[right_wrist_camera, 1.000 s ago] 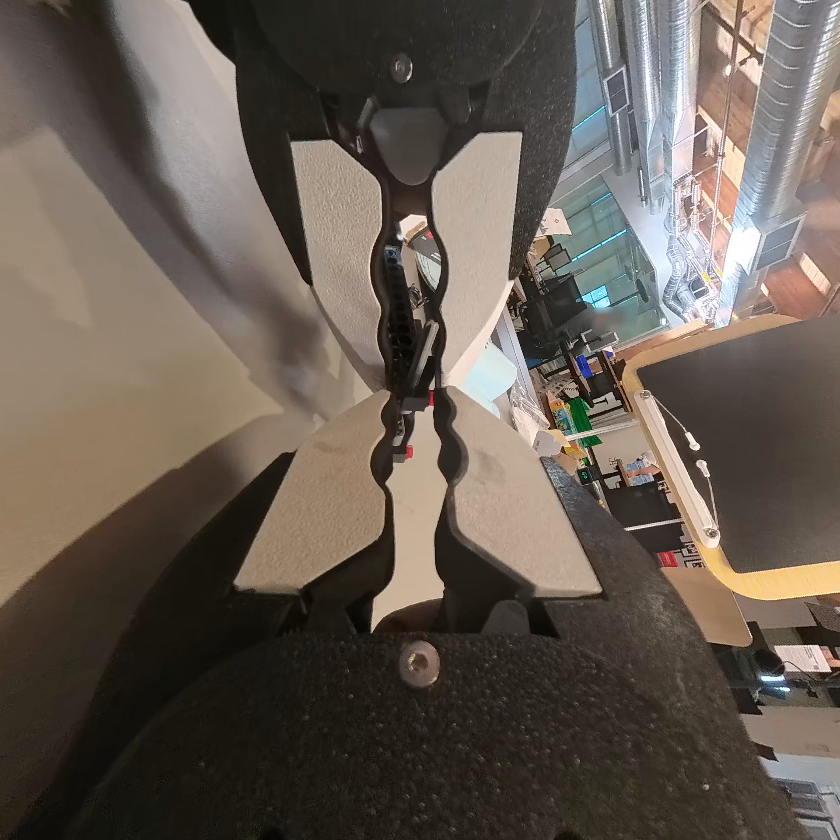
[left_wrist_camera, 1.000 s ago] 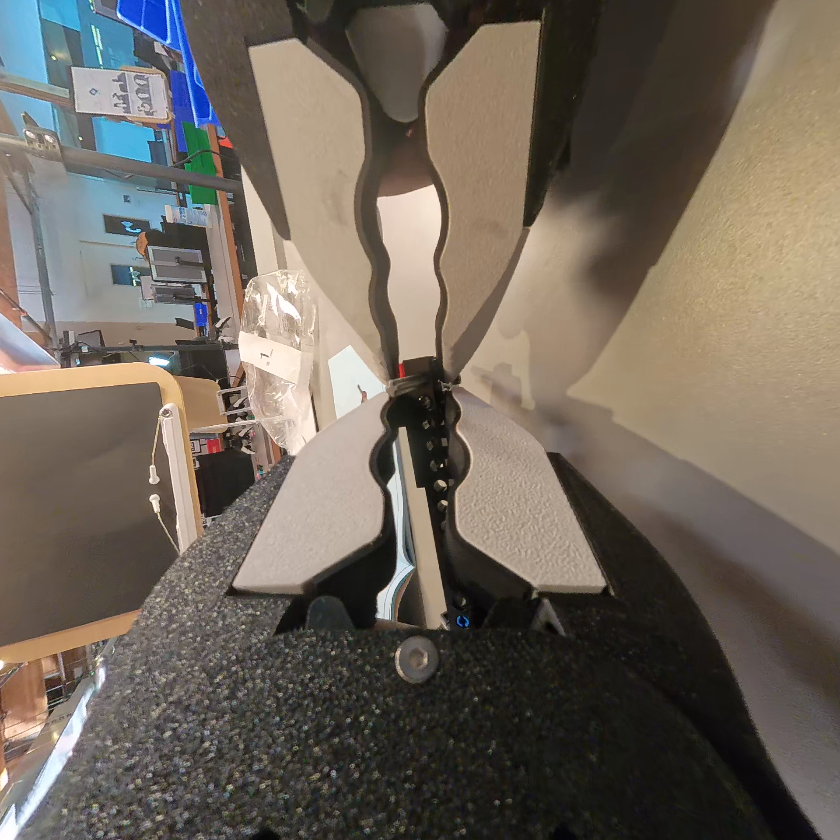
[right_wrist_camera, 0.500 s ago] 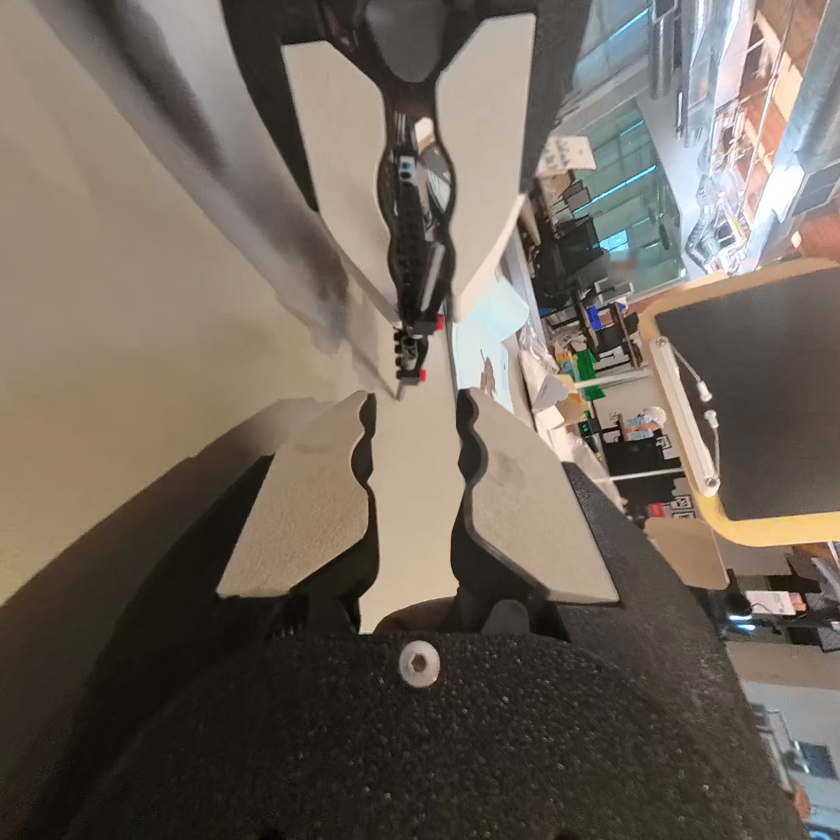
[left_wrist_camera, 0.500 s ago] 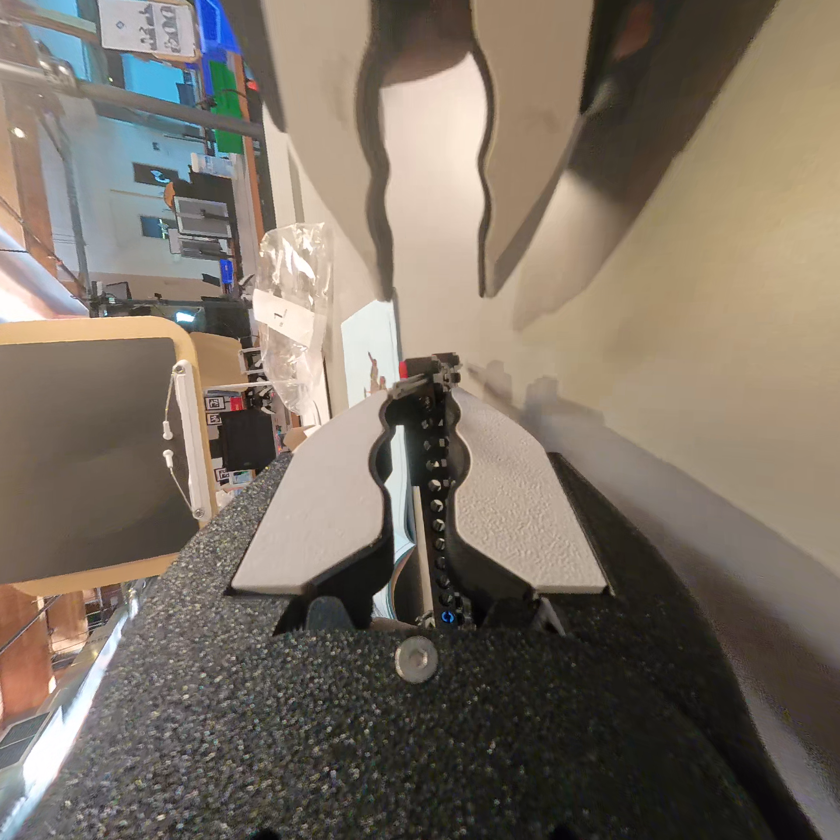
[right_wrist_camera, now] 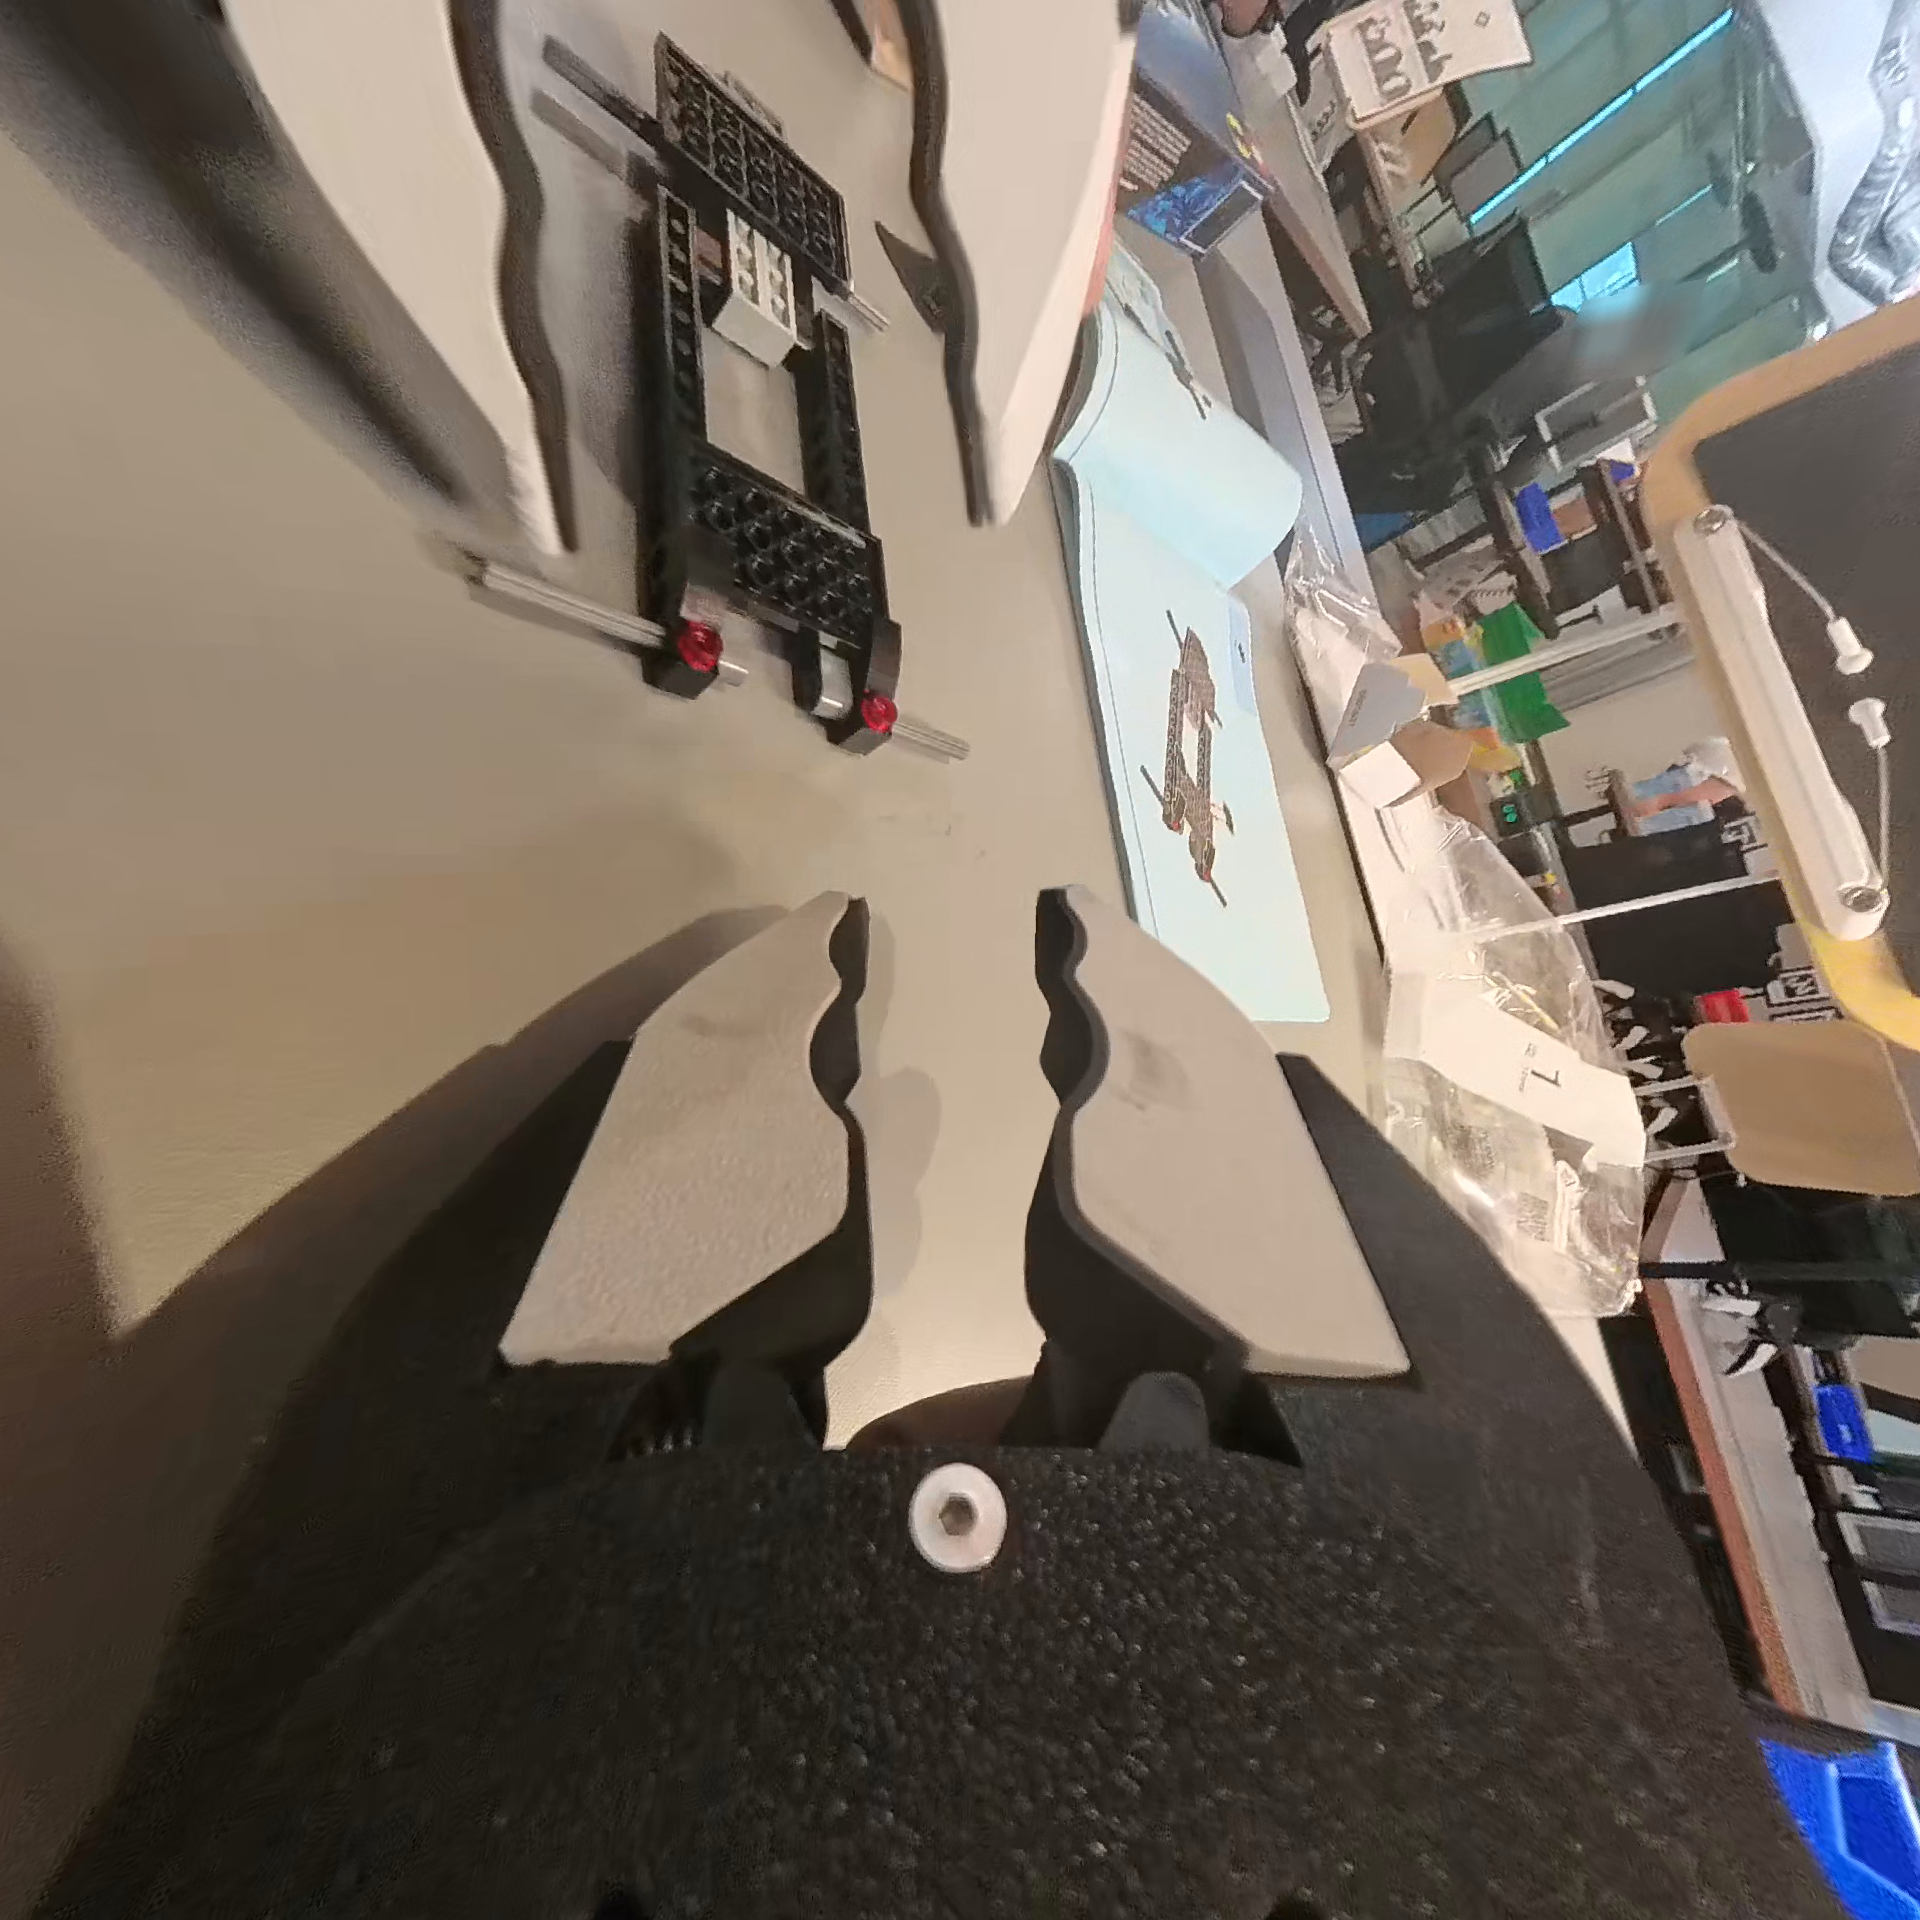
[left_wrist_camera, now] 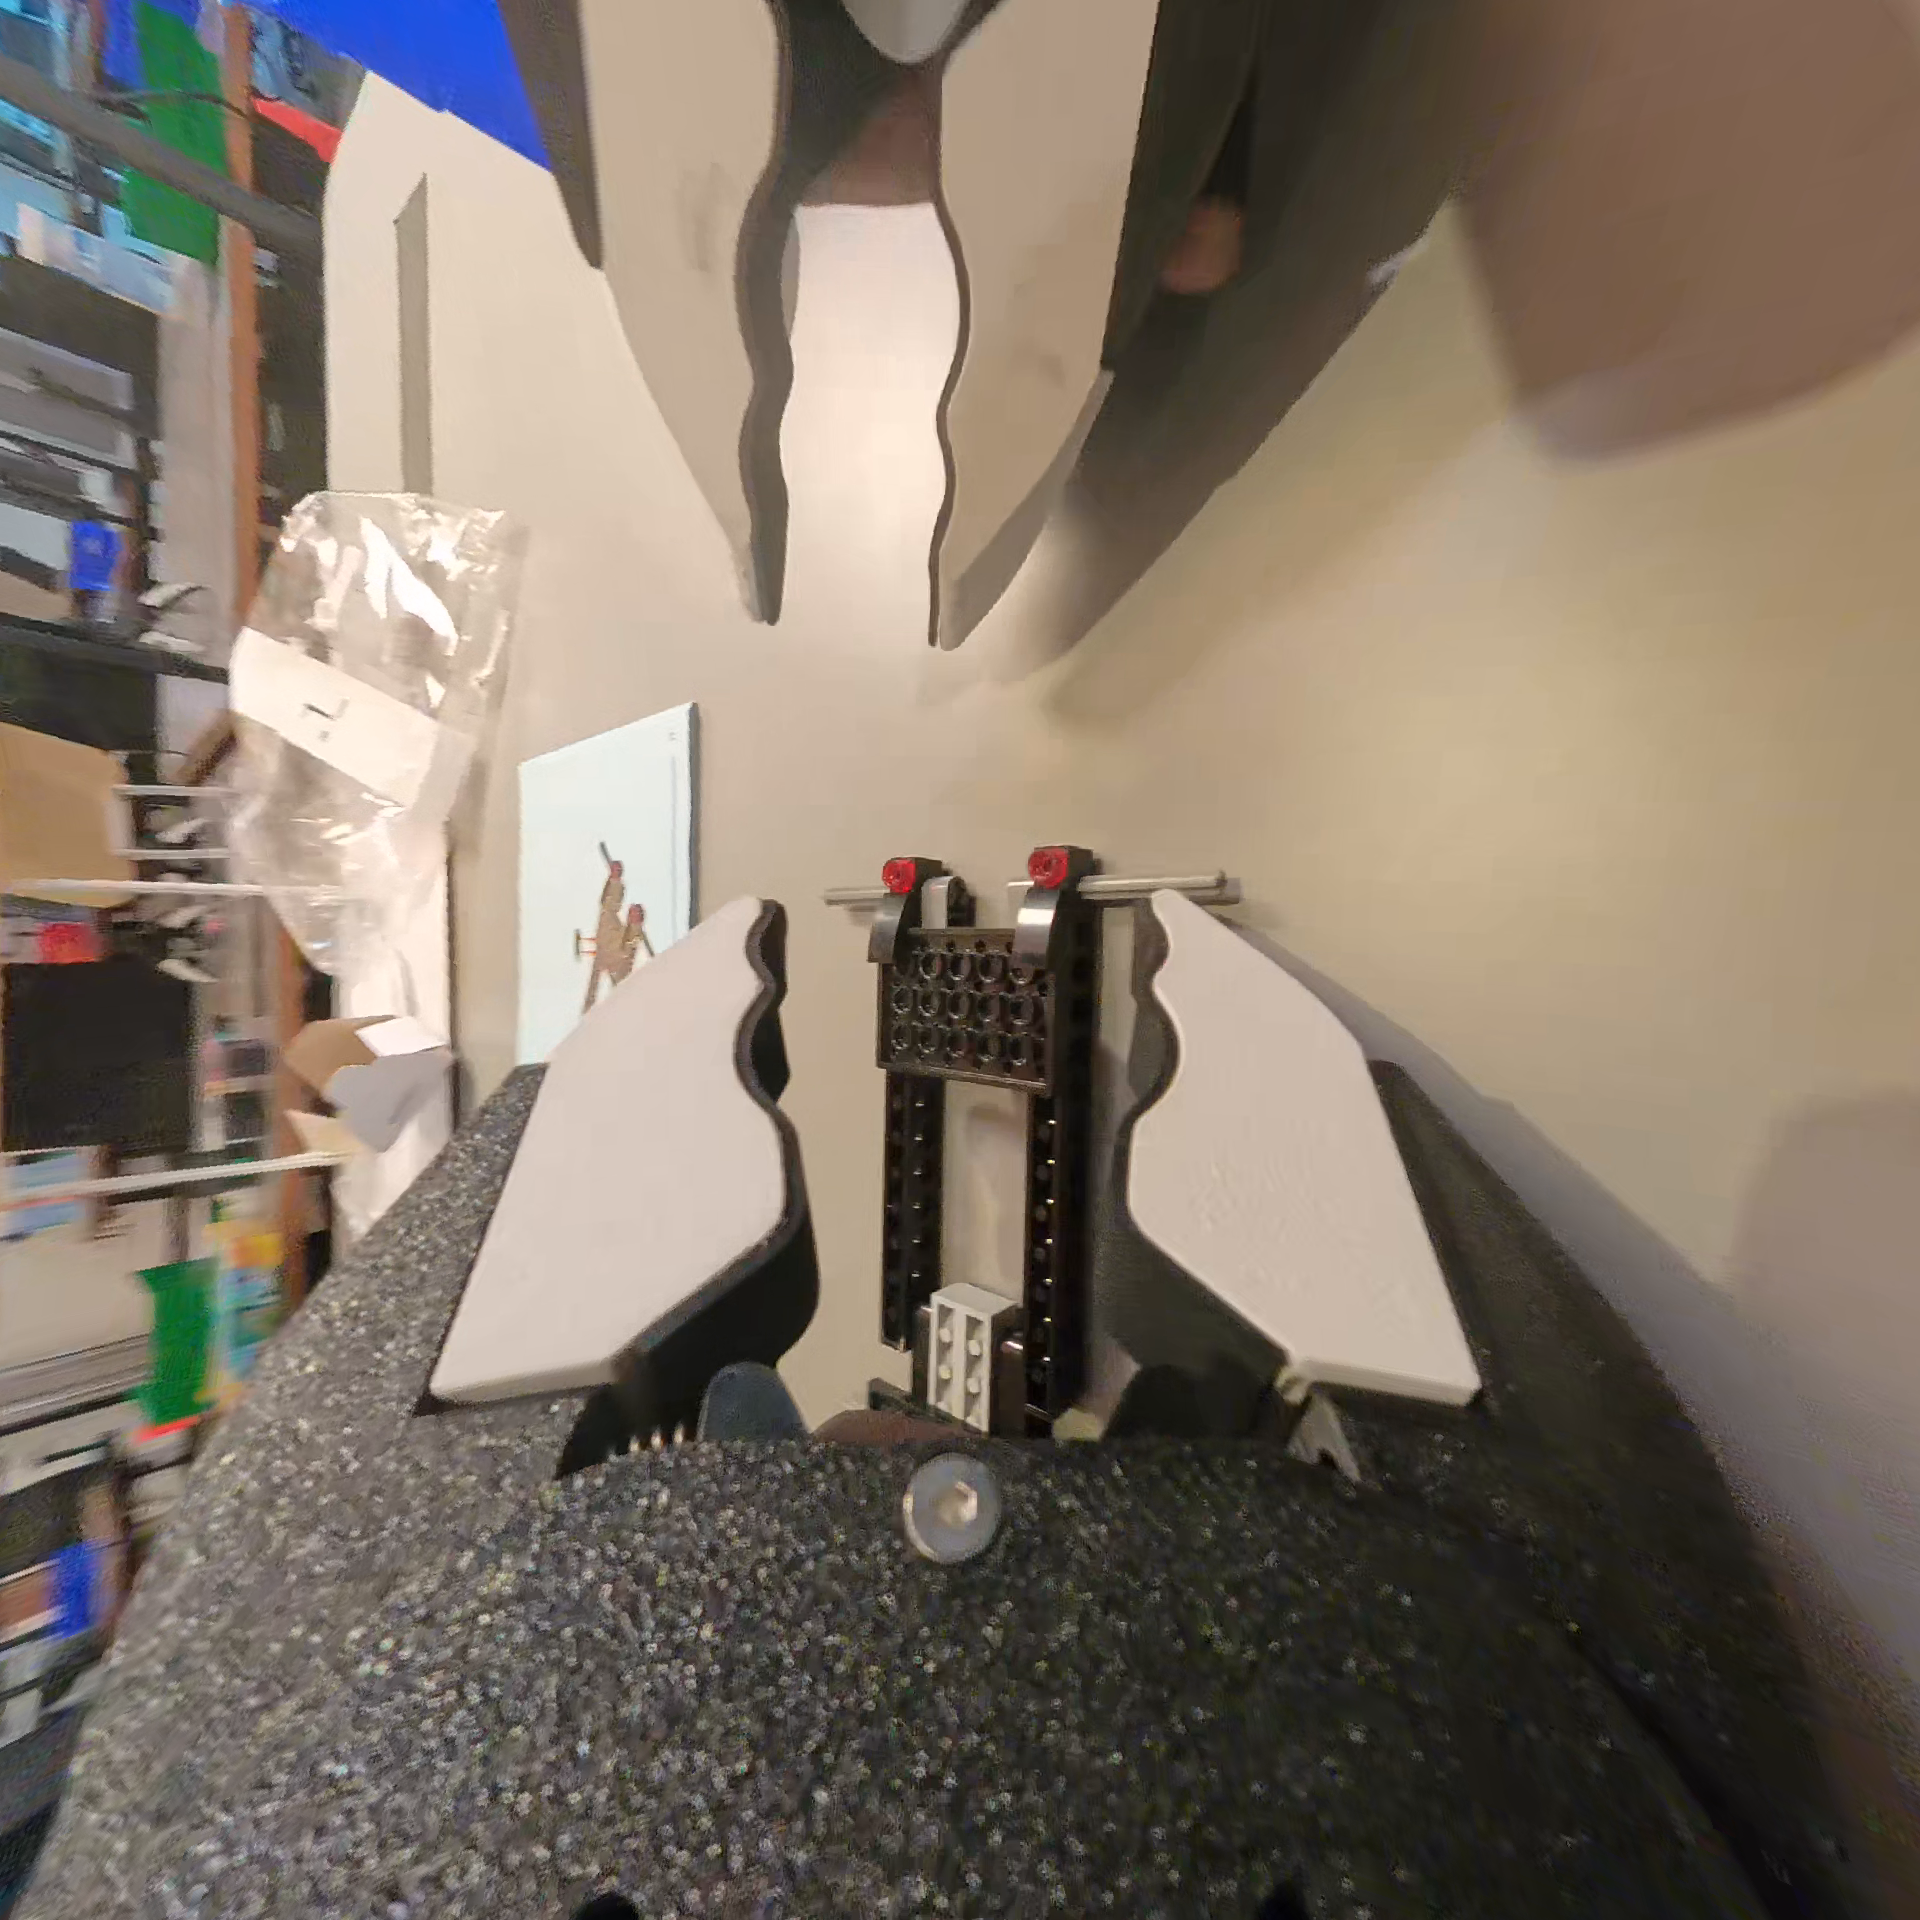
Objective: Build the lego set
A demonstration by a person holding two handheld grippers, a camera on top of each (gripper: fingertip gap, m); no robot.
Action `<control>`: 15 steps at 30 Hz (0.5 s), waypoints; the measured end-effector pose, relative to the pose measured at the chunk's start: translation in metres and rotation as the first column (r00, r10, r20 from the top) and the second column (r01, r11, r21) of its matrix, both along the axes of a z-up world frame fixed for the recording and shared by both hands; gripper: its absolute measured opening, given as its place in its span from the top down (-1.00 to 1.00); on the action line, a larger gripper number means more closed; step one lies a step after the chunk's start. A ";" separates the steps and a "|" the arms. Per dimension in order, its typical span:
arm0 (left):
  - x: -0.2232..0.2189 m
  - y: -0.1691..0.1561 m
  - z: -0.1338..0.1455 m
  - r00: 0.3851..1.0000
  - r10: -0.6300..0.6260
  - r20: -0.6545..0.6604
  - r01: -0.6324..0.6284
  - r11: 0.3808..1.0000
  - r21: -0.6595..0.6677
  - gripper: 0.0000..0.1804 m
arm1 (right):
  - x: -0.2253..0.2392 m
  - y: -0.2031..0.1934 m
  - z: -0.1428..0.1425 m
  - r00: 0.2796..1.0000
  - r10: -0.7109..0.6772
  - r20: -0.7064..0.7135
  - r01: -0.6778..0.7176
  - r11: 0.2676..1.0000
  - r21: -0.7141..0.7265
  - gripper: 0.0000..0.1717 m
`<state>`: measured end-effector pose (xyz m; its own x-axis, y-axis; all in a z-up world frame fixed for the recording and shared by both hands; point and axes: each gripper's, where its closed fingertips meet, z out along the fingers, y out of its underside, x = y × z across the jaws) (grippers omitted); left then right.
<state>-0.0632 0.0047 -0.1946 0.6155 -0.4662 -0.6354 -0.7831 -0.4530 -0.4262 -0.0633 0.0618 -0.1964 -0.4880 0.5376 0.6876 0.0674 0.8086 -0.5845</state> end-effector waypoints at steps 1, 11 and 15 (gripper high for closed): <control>0.001 -0.001 0.002 0.999 0.002 0.051 -0.002 1.000 0.000 0.25 | 0.000 0.001 -0.001 1.000 -0.009 0.008 0.009 1.000 -0.007 0.64; -0.056 -0.012 0.044 0.794 0.094 0.601 -0.258 0.947 0.193 0.41 | 0.000 0.010 -0.006 0.988 -0.111 0.110 0.121 0.988 -0.096 0.76; -0.061 -0.011 0.053 0.632 0.095 0.769 -0.335 0.929 0.161 0.55 | 0.010 0.007 -0.014 0.958 -0.179 0.222 0.212 0.968 -0.136 0.84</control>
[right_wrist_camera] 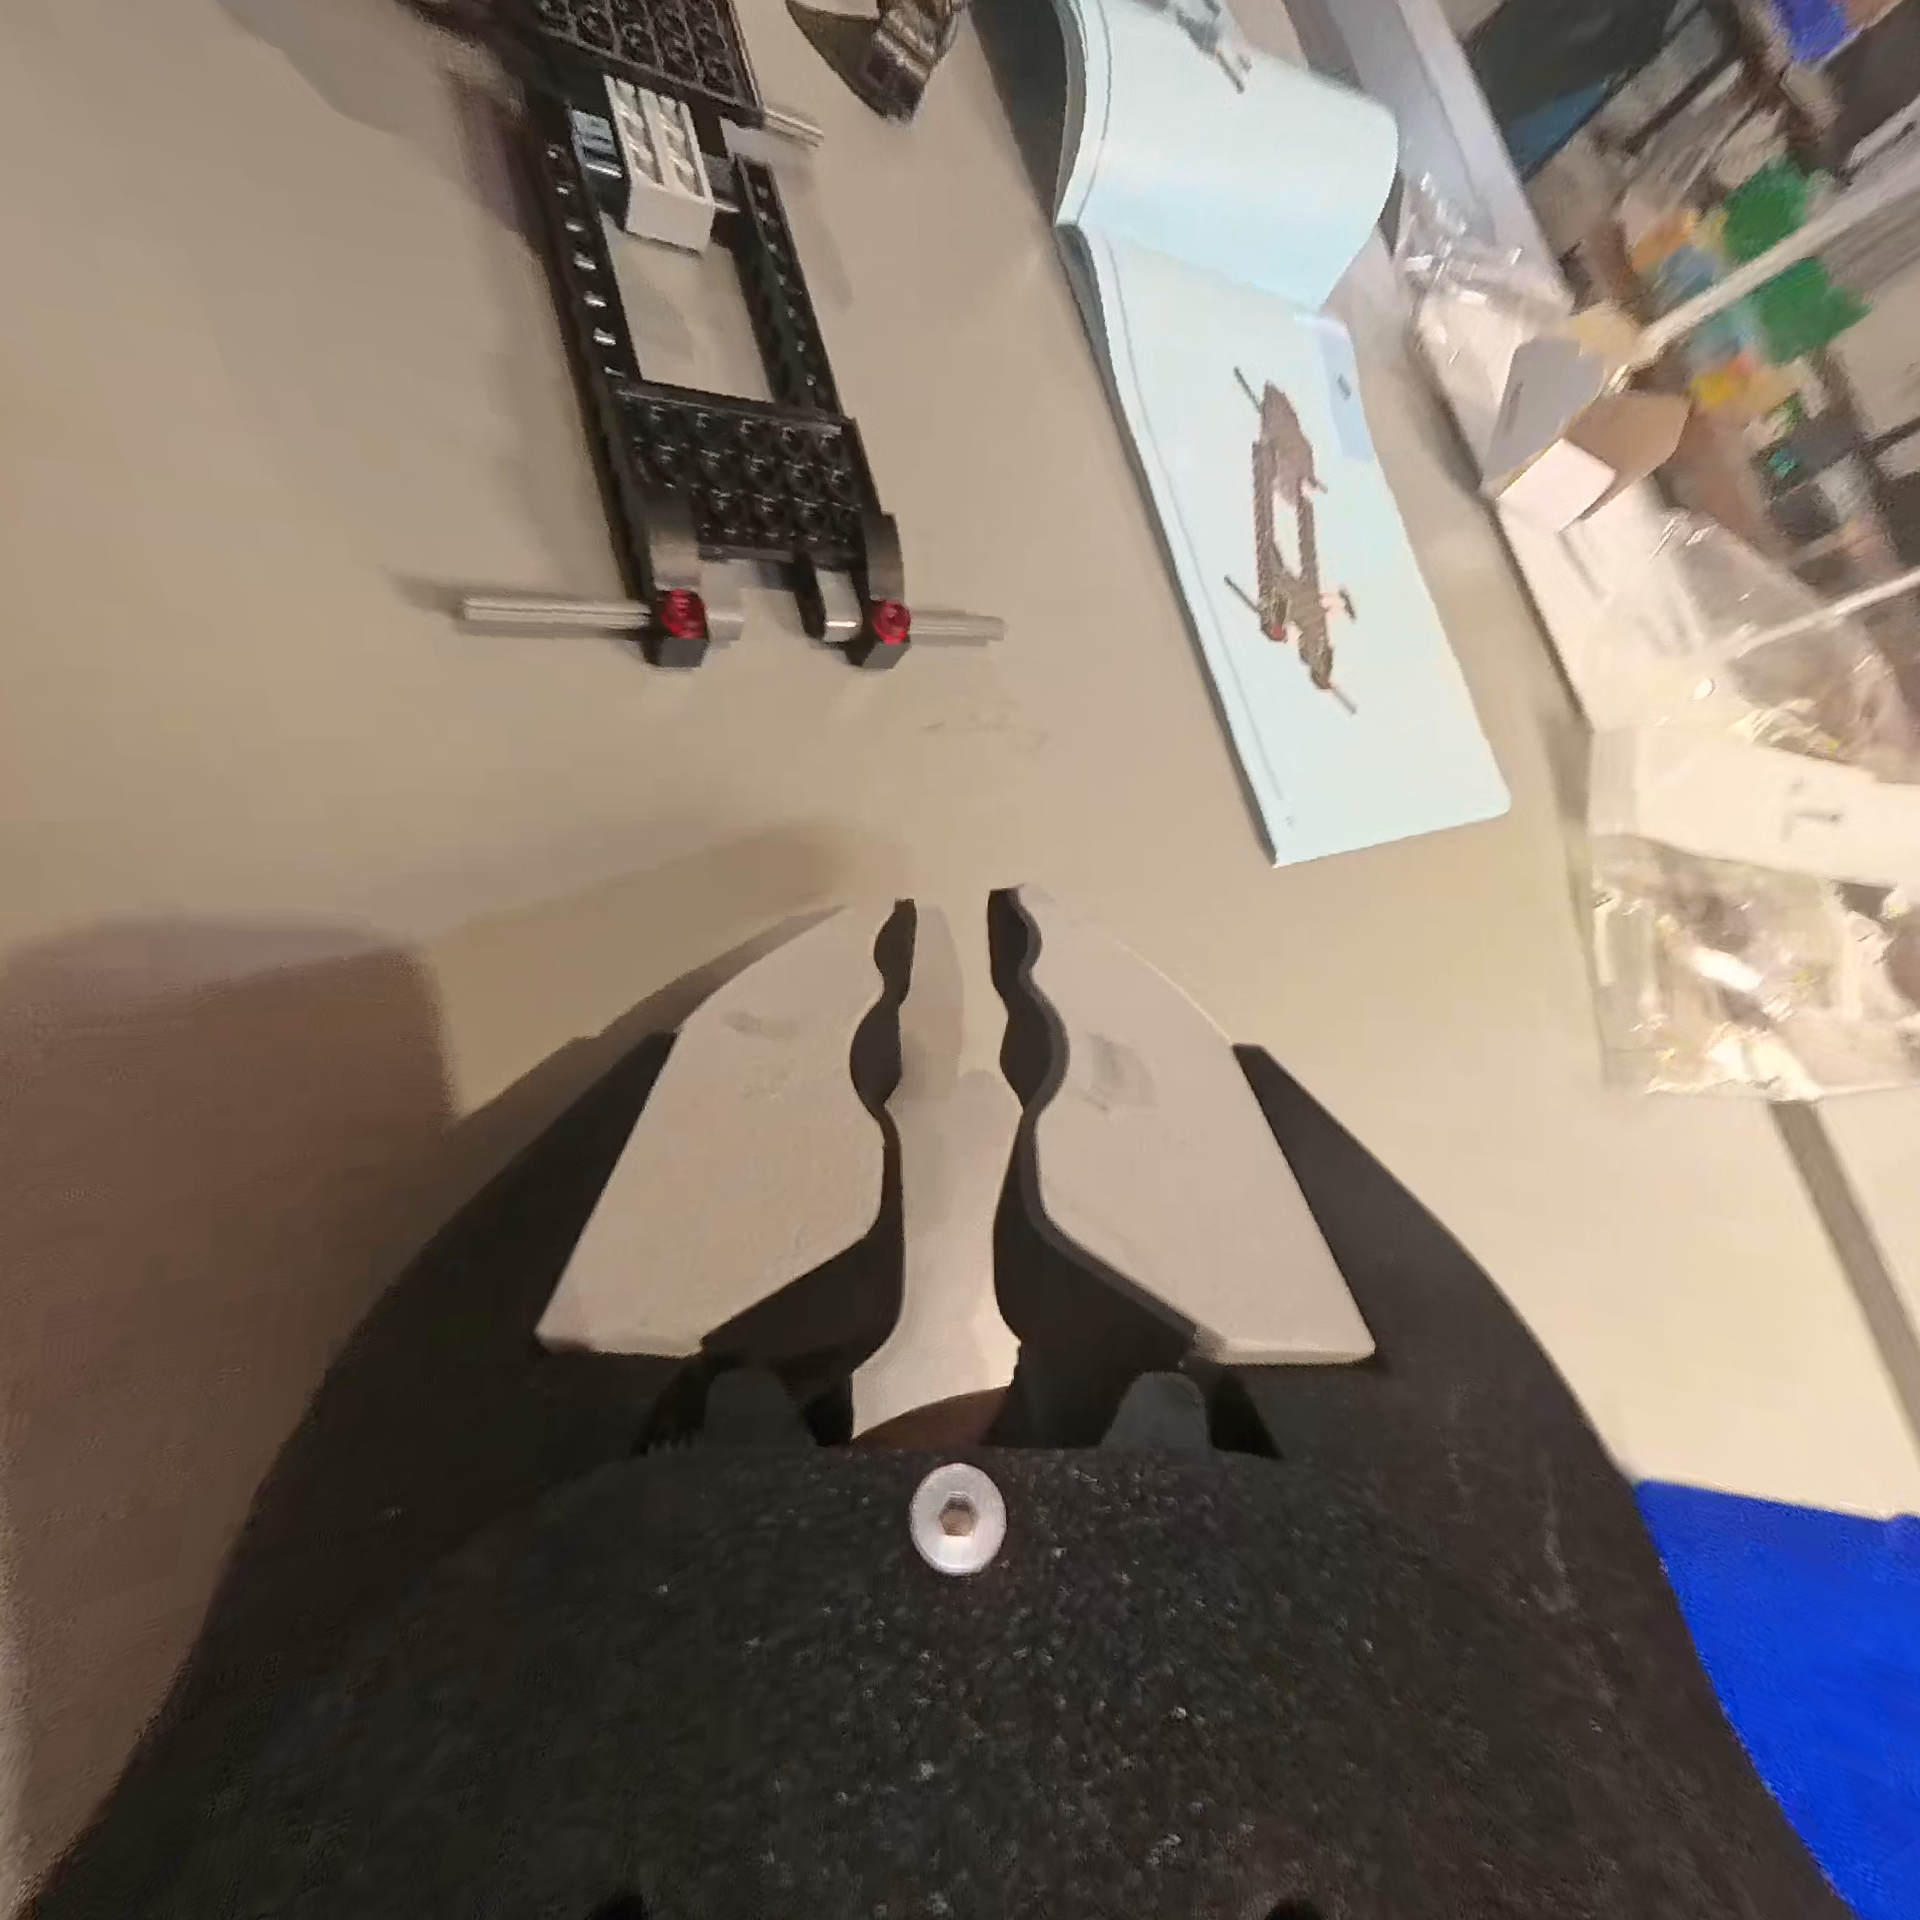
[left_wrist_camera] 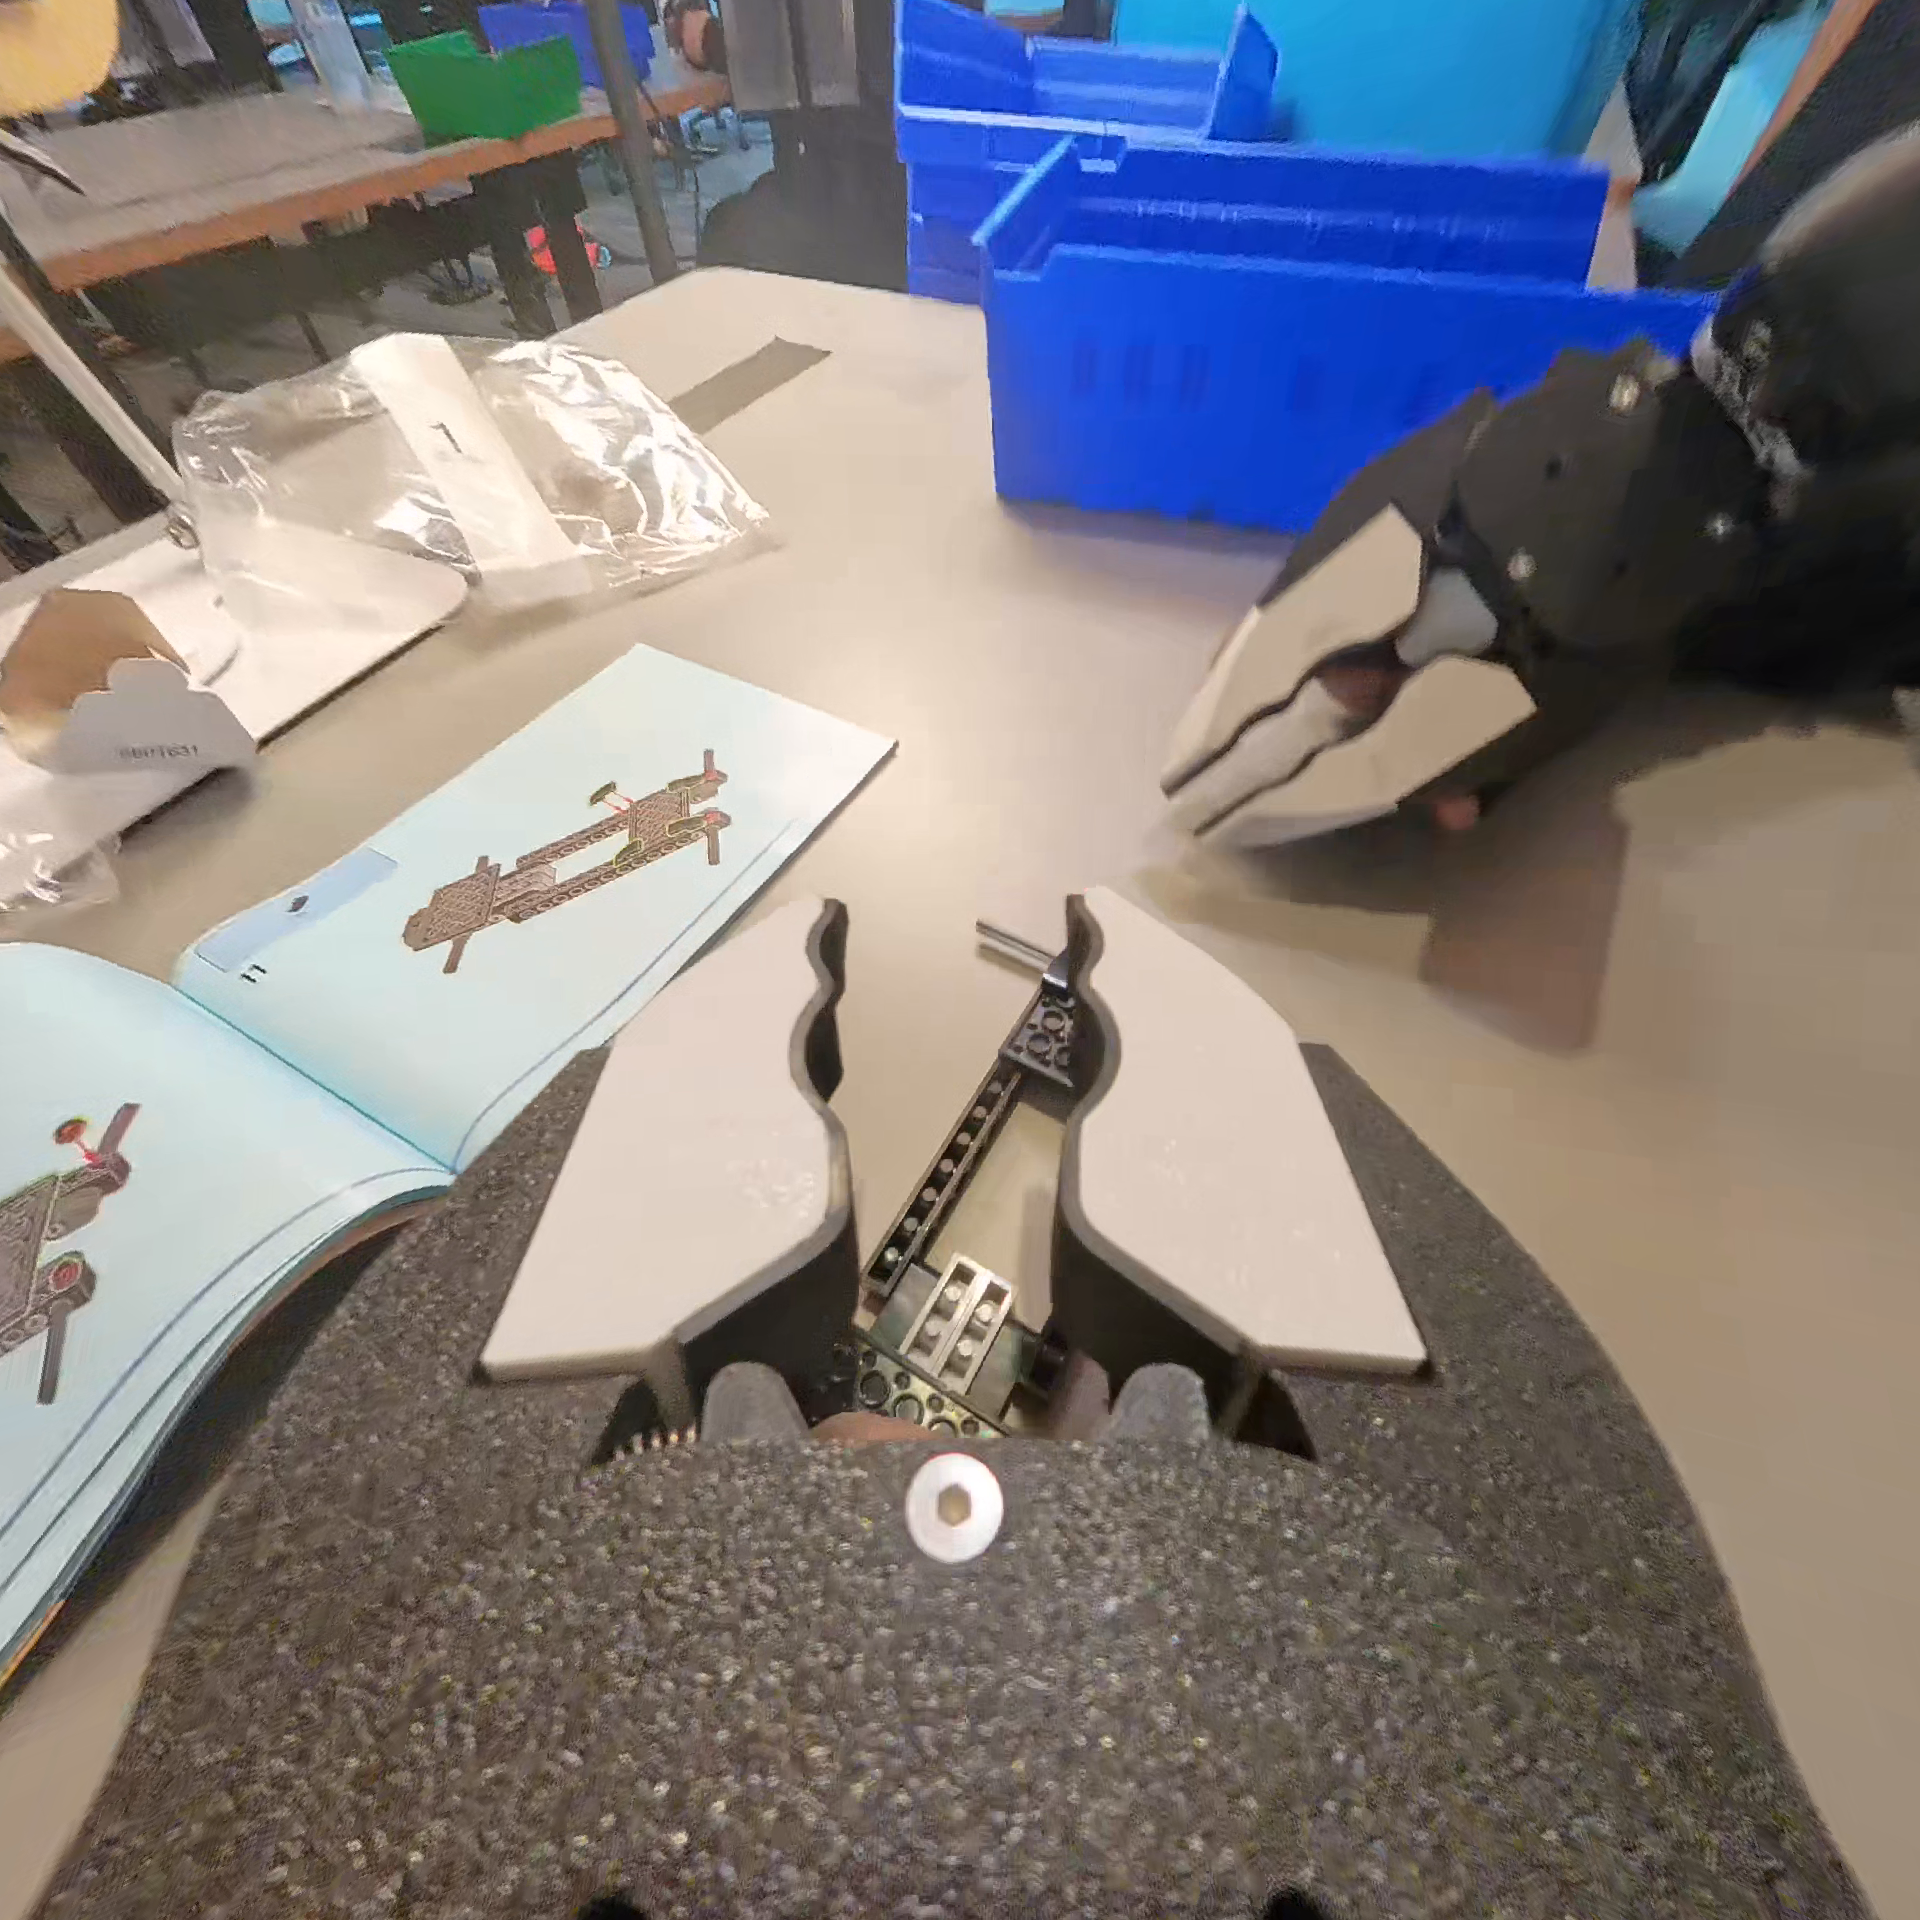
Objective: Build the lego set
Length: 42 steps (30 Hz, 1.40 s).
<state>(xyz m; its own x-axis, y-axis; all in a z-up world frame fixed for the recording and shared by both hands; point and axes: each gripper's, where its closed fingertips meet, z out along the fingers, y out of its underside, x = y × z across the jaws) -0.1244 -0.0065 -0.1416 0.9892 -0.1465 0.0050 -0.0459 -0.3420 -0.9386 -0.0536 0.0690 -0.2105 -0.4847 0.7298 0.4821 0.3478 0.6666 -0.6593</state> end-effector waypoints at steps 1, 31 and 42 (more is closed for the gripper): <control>0.000 0.000 0.004 1.000 0.004 0.008 -0.004 1.000 0.016 0.61 | 0.005 -0.002 -0.001 0.999 -0.021 0.027 0.021 0.999 -0.028 0.84; 0.026 0.022 -0.020 0.963 -0.083 -0.258 0.067 0.995 -0.067 0.88 | 0.251 0.258 0.007 0.481 -0.323 0.815 0.377 0.916 0.140 0.77; 0.020 0.027 -0.018 0.962 -0.058 -0.268 0.047 0.998 -0.047 0.88 | 0.224 0.217 0.000 0.596 -0.184 0.781 0.329 0.944 -0.029 0.77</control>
